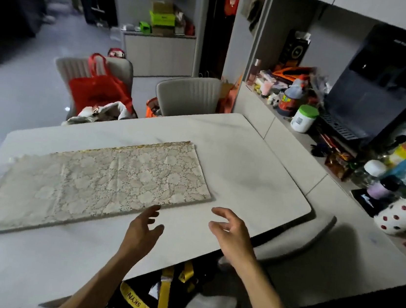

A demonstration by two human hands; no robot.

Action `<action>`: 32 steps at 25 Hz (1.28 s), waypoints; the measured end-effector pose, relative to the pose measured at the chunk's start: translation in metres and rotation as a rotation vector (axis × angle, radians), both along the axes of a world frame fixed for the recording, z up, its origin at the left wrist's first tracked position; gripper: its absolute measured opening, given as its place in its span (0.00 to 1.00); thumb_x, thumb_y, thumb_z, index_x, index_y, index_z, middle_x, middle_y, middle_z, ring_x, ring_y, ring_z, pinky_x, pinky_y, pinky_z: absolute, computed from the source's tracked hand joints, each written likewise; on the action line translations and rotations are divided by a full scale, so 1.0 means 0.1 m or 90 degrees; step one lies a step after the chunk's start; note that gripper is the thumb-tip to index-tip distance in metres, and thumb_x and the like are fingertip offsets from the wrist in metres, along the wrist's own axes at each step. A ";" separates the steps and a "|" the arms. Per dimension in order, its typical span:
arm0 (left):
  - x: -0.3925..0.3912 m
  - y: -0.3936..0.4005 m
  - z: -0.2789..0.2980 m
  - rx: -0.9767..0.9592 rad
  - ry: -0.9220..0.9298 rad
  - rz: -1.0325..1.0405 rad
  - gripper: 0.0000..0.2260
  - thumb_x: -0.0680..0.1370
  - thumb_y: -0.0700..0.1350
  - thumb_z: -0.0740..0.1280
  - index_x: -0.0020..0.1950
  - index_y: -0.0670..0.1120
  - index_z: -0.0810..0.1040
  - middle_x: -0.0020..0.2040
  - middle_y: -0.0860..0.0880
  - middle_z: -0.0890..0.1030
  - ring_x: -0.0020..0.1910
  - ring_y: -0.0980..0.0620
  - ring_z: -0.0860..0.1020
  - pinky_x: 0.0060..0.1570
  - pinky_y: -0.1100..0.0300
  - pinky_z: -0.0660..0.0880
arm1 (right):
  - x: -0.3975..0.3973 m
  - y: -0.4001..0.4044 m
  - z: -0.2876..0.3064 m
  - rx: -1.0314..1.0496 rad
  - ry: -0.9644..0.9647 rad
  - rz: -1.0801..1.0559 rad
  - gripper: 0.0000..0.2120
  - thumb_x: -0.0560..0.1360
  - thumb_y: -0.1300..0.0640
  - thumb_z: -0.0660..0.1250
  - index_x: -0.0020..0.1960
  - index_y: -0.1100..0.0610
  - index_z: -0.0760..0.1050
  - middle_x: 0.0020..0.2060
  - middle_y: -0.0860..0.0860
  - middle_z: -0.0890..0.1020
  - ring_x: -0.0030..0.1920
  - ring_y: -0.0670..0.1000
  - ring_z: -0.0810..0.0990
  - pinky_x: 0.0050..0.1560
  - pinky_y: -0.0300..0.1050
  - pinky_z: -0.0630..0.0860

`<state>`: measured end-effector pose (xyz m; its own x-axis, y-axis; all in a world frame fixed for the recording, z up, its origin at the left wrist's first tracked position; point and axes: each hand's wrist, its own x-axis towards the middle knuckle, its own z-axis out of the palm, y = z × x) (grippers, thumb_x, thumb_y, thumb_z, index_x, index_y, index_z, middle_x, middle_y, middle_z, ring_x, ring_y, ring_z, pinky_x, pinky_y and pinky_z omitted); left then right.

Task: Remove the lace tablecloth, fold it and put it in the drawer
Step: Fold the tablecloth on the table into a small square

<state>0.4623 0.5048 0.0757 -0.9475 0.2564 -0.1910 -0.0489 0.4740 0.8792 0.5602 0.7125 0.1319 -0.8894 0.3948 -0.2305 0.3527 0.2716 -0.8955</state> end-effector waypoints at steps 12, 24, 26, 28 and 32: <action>-0.79 1.18 -0.50 -0.026 -0.065 0.140 0.22 0.75 0.38 0.70 0.68 0.49 0.73 0.60 0.48 0.80 0.55 0.51 0.77 0.51 0.59 0.72 | -1.41 1.20 -1.01 0.308 -0.139 0.293 0.18 0.75 0.54 0.63 0.65 0.49 0.72 0.64 0.45 0.77 0.60 0.48 0.77 0.58 0.41 0.73; -1.33 1.83 -1.48 -0.253 -0.110 0.230 0.20 0.73 0.36 0.67 0.64 0.50 0.77 0.55 0.53 0.81 0.50 0.56 0.78 0.49 0.67 0.73 | -2.75 1.39 -2.28 0.676 0.093 0.684 0.10 0.56 0.59 0.78 0.34 0.53 0.80 0.34 0.49 0.81 0.33 0.51 0.80 0.33 0.43 0.79; -1.40 1.95 -1.45 -0.282 -0.130 0.250 0.17 0.73 0.37 0.64 0.57 0.53 0.80 0.44 0.57 0.82 0.39 0.59 0.79 0.38 0.68 0.73 | -2.78 1.61 -2.27 0.650 0.066 0.698 0.08 0.55 0.59 0.77 0.31 0.54 0.79 0.32 0.49 0.81 0.32 0.51 0.80 0.32 0.43 0.79; -1.46 2.07 -1.36 -0.287 -0.149 0.247 0.14 0.74 0.39 0.62 0.52 0.55 0.80 0.37 0.56 0.82 0.32 0.59 0.79 0.33 0.63 0.74 | -2.70 1.90 -2.21 0.630 -0.023 0.748 0.06 0.62 0.59 0.71 0.40 0.55 0.81 0.41 0.51 0.82 0.43 0.55 0.81 0.43 0.49 0.79; -1.63 2.30 -1.29 -0.302 -0.120 0.143 0.13 0.77 0.40 0.62 0.56 0.51 0.80 0.48 0.52 0.83 0.44 0.56 0.80 0.45 0.61 0.77 | -2.72 2.39 -2.09 0.573 -0.145 0.830 0.14 0.70 0.54 0.55 0.50 0.52 0.77 0.52 0.50 0.78 0.56 0.54 0.71 0.57 0.52 0.66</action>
